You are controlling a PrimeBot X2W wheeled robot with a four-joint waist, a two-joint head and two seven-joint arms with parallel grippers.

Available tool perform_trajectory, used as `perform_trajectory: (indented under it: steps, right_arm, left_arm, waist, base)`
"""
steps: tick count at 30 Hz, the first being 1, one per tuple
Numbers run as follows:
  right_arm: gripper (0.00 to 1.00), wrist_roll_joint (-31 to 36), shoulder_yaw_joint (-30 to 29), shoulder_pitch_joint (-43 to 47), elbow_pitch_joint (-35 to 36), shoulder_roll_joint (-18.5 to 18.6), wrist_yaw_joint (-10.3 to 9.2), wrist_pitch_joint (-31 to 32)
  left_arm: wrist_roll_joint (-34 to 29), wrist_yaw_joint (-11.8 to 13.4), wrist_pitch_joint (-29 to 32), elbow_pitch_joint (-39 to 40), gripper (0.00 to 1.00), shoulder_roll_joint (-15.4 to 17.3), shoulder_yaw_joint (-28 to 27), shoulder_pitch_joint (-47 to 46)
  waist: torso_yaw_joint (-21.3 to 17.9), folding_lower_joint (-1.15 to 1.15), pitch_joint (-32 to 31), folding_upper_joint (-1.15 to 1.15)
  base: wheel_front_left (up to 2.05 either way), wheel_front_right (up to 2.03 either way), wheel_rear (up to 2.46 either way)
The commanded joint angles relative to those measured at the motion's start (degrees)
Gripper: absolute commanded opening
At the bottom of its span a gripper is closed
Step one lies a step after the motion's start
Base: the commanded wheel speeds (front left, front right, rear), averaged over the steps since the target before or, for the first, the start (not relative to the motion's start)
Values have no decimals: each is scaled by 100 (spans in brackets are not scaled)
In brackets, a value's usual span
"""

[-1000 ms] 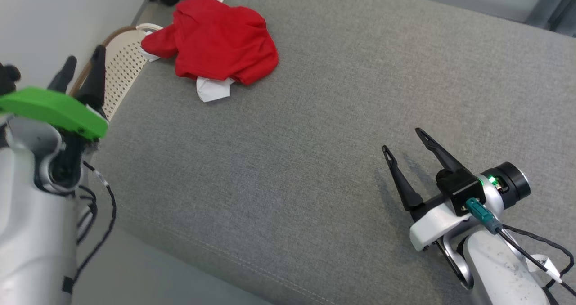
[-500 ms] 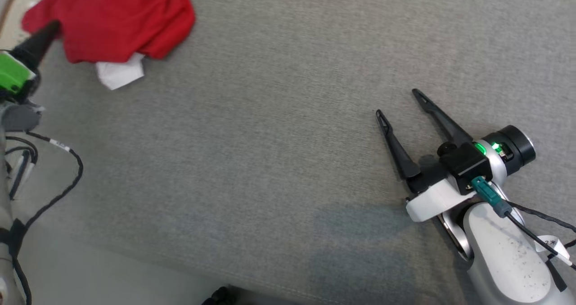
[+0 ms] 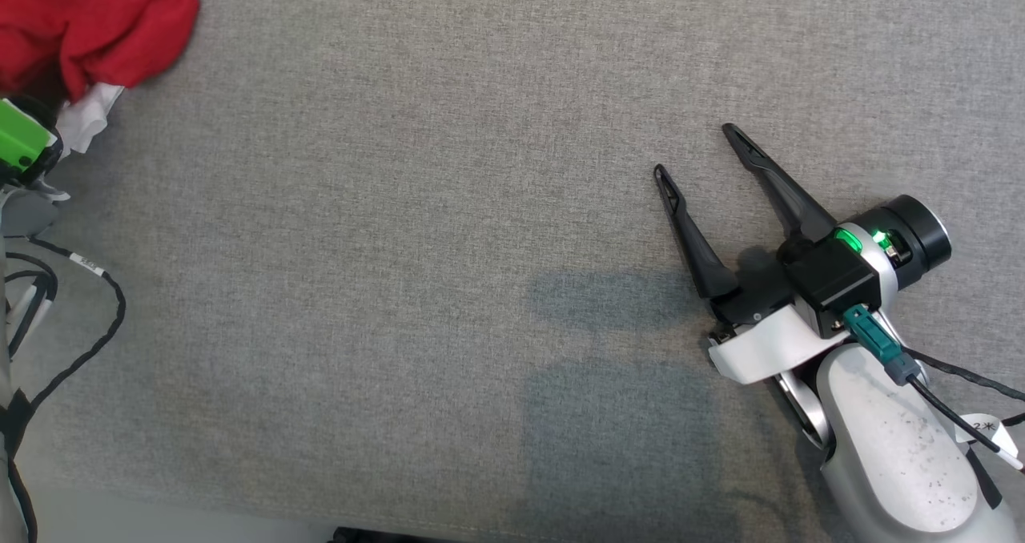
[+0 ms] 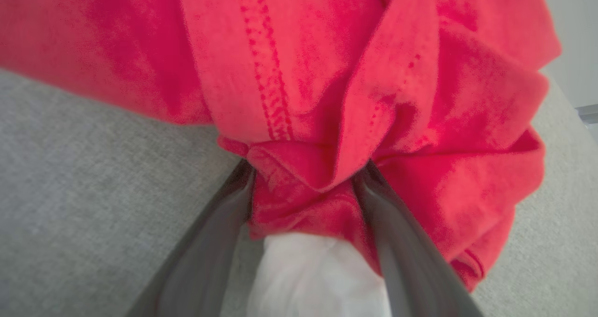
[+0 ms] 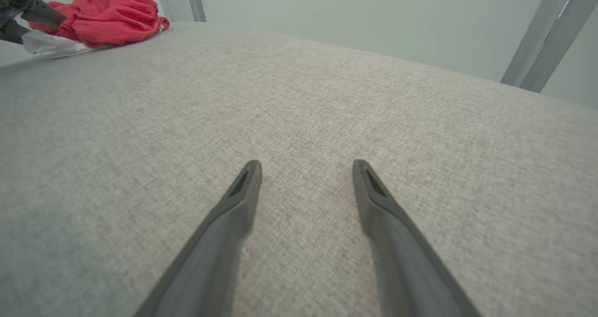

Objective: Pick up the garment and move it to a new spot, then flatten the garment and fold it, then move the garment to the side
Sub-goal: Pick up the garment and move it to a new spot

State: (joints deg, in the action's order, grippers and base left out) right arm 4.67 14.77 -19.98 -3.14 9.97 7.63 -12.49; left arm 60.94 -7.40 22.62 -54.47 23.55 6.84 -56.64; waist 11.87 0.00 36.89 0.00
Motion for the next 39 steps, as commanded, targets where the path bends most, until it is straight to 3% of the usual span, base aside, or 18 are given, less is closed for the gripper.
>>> perform_trajectory:
  steps: [1, 6, 14, 15, 16, 23, 28, 30, 34, 39]
  right_arm:
    - [100, -17, -207, 438, -490, 292, -25, 176]
    - [100, -51, -215, 492, -556, 214, -25, 131]
    - [100, -131, -159, 434, -708, -82, -17, -77]
    - [100, -143, -180, 415, -763, -187, -13, -130]
    - [100, -143, -180, 415, -763, -187, -13, -130]
    - [100, -177, -380, 491, -939, -419, -14, -250]
    - [100, -164, -721, 698, -879, -513, -14, -267]
    - [100, -195, -915, 864, -747, -572, -14, -271]
    - [100, -197, -1157, 1107, -452, -627, -15, -272]
    - [100, -240, -1297, 1313, -72, -692, -15, -270]
  left_arm:
    - [98, -16, 306, -74, 0, -300, 242, 98]
    - [330, -21, 693, 220, 0, -251, 552, 399]
    - [812, -16, 780, 1461, 0, 194, 820, 634]
    - [986, -16, 753, 2039, 0, 274, 962, 822]
    - [986, -16, 753, 2039, 0, 274, 962, 822]
    - [1462, -17, 614, 4386, 0, 450, 1607, 1784]
    - [1654, -17, 514, 5784, 0, 271, 2207, 2417]
    - [1598, -17, 458, 6278, 0, 118, 2691, 2737]
    - [1517, -17, 417, 6397, 0, -104, 3239, 2968]
    - [1200, -17, 253, 5624, 0, -412, 3640, 2812]
  waist:
    - [-88, 0, 28, 0]
    - [-61, 0, -208, 0]
    - [74, 0, -714, 0]
    - [125, 0, -861, 0]
    - [125, 0, -861, 0]
    - [181, 0, -1420, 0]
    - [104, 0, -1799, 0]
    - [-61, 0, -2026, 0]
    - [-360, 0, -2180, 0]
    - [-850, 0, -2168, 0]
  base:
    - [0, 0, 0]
    - [0, 0, 0]
    - [0, 0, 0]
    - [0, 0, 0]
    - [0, 0, 0]
    - [0, 0, 0]
    - [0, 0, 0]
    - [0, 0, 0]
    - [0, 0, 0]
    - [0, 0, 0]
